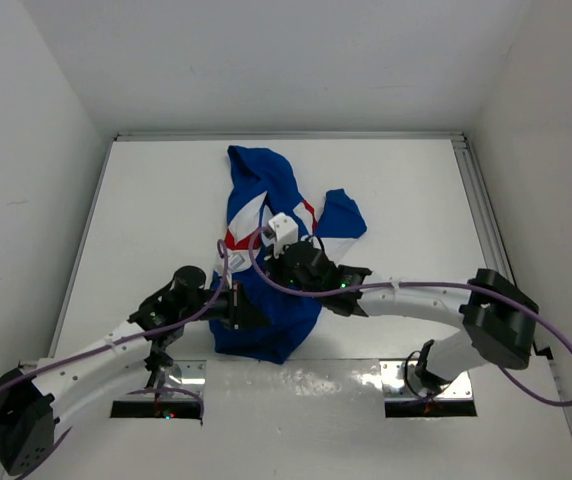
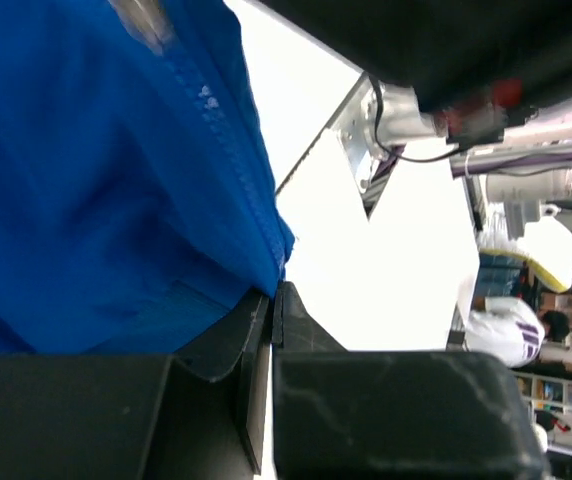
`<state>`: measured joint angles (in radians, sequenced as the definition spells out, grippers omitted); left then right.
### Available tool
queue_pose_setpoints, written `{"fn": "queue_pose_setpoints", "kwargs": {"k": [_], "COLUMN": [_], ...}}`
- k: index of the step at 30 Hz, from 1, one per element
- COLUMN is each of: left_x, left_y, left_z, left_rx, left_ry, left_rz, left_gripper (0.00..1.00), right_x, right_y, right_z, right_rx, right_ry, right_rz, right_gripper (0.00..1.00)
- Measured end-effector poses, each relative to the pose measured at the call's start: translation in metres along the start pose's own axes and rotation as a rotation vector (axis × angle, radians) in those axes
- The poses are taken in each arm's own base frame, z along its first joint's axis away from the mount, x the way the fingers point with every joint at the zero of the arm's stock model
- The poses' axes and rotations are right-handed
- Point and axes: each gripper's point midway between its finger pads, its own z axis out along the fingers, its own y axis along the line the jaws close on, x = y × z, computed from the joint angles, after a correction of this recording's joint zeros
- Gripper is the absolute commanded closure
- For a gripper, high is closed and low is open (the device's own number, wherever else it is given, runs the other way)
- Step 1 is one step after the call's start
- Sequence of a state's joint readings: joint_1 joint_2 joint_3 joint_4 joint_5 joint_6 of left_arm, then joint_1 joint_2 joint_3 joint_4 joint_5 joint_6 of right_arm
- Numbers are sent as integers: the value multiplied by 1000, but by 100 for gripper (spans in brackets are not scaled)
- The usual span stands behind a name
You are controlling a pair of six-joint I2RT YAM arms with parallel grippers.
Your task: Zip up the jacket
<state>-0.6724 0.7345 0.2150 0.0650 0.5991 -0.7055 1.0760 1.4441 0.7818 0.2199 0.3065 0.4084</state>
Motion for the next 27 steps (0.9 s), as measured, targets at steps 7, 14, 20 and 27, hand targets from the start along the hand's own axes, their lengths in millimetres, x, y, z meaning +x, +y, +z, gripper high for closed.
{"fn": "queue_pose_setpoints", "kwargs": {"k": [7, 14, 20, 27], "left_x": [0, -31, -88, -80], "left_y": [-5, -32, -74, -47], "left_z": [-5, -25, -56, -64], "left_rx": [-8, -36, -90, -235], "left_ry": [18, -82, -262, -236], "left_rz": [31, 103, 238, 221], "left_gripper": [100, 100, 100, 100], "right_x": [-38, -94, -173, -203], "right_y": [-37, -153, -259, -340], "right_z": [35, 52, 49, 43], "right_rx": [140, 387, 549, 689], "right_ry": [-93, -180, -313, -359], "right_rz": [-7, 108, 219, 253], "right_gripper": [100, 100, 100, 100]}}
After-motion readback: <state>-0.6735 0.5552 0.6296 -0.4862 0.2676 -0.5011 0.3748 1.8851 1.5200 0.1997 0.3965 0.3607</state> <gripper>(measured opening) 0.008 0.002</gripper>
